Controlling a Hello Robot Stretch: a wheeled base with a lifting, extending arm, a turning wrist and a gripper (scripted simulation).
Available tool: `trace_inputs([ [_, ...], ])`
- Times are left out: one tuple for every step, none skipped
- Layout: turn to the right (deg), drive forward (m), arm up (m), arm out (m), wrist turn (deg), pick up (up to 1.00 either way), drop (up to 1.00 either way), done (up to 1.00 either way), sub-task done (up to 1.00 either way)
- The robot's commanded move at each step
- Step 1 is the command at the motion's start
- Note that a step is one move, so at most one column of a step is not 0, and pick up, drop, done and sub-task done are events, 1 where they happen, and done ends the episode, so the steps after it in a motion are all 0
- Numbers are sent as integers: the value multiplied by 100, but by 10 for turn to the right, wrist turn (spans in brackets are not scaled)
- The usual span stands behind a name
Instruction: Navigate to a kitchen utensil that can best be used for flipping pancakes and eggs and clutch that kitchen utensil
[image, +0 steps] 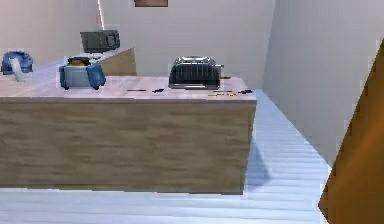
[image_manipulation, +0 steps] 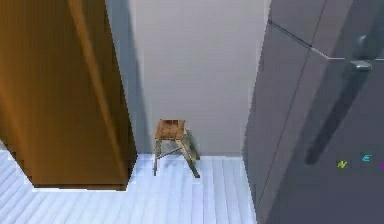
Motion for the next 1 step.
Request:
trace_inputs([
  [0,75,0,0,0,0,0,0,0],
])
